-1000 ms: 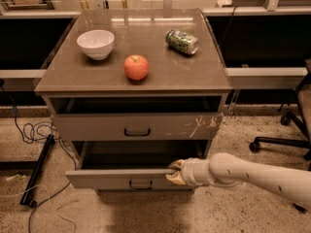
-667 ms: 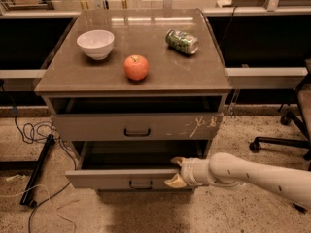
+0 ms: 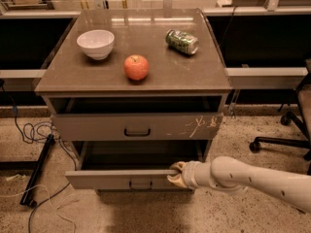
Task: Open middle drawer
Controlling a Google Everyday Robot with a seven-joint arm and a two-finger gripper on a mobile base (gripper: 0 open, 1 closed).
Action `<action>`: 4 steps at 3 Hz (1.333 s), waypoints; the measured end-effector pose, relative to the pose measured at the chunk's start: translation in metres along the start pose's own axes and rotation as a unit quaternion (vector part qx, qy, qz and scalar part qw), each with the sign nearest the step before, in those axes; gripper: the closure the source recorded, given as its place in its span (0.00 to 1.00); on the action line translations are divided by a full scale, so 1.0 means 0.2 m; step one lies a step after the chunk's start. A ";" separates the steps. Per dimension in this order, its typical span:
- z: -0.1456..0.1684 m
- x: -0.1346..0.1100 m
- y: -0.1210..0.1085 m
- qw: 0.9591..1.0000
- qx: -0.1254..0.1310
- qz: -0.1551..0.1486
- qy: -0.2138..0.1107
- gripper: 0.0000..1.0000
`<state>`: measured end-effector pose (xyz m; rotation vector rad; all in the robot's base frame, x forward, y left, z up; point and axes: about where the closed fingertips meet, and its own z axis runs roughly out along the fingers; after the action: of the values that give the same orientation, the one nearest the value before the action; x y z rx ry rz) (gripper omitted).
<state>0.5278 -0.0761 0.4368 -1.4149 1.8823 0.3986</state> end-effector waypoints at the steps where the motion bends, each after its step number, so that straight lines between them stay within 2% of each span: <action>1: -0.03 0.00 0.08 1.000 -0.010 -0.003 -0.008 0.99; 2: -0.04 0.00 0.08 1.000 -0.010 -0.003 -0.008 1.00; 3: -0.08 0.01 0.14 1.000 -0.008 0.002 -0.010 1.00; 4: -0.13 -0.03 0.15 1.000 0.010 -0.012 -0.013 0.81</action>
Offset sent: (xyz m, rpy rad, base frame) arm -0.2258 -0.0554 0.0271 0.0966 0.0014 -0.0124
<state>0.4915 -0.0782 0.4538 -1.4120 1.8423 0.3824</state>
